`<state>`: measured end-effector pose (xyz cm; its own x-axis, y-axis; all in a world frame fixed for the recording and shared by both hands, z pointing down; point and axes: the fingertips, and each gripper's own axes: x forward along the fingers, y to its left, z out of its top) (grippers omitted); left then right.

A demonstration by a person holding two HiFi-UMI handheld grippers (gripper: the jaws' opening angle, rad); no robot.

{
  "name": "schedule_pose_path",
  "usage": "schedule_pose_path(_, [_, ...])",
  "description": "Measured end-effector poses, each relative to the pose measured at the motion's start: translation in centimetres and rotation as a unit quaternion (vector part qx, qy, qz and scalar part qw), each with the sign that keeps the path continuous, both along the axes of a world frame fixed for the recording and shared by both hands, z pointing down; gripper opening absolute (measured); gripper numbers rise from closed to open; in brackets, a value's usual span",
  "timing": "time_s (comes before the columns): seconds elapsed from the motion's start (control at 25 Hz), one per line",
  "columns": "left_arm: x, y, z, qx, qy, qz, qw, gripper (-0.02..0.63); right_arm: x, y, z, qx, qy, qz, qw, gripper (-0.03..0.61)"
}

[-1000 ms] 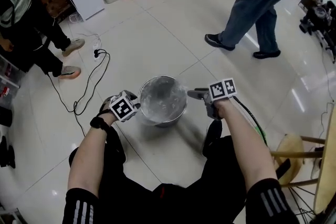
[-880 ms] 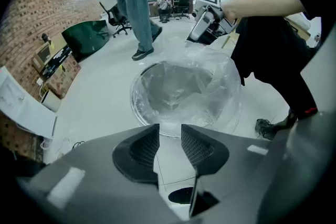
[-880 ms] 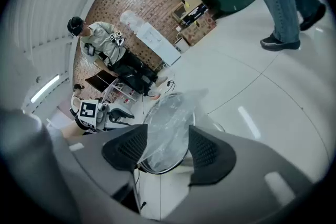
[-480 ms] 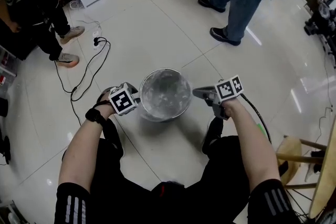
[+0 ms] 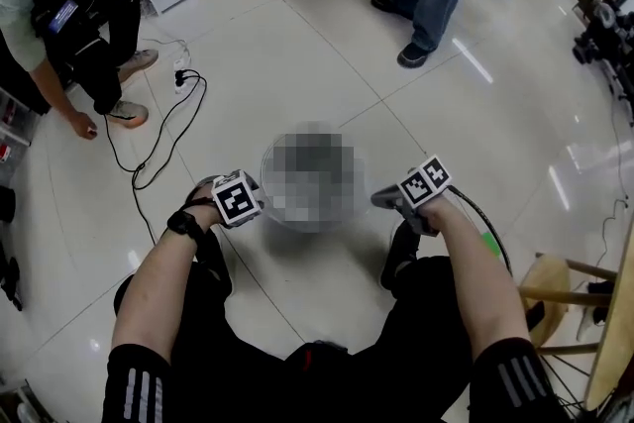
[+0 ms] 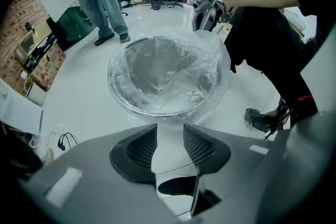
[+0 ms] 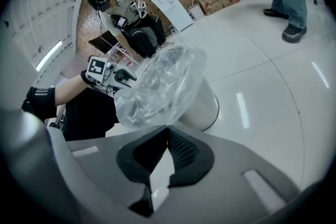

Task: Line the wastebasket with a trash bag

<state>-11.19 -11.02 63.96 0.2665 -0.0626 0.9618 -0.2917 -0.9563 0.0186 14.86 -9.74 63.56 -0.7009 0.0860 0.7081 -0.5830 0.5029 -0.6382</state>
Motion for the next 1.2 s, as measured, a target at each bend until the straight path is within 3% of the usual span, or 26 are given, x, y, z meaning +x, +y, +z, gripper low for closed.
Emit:
schedule_pose_path(0.32, [0.1,-0.7,2.6,-0.007,-0.005,-0.021,0.9997,0.172,-0.1,0.8,5.0,0.005,0.069,-0.041,0.997,0.008])
schedule_pose_path(0.52, [0.0,-1.8,3.3,-0.003,0.000,-0.039,0.9992,0.172,-0.3,0.1,8.7,0.032,0.111,-0.034,0.993,0.008])
schedule_pose_path(0.72, [0.6,-2.9,3.3,0.001,0.015,-0.045,0.9989,0.172,-1.2,-0.3,12.3,0.039,0.120,0.008,0.992,0.008])
schedule_pose_path(1.04, [-0.3,-3.3,5.4,-0.005,0.000,-0.066,0.9978,0.172,-2.1,-0.1,14.3,0.031,0.120,0.028,0.992,0.012])
schedule_pose_path(1.2, [0.2,-3.5,5.8,-0.005,-0.001,-0.064,0.9980,0.172,-1.4,-0.1,14.4,0.021,0.116,0.036,0.992,0.074])
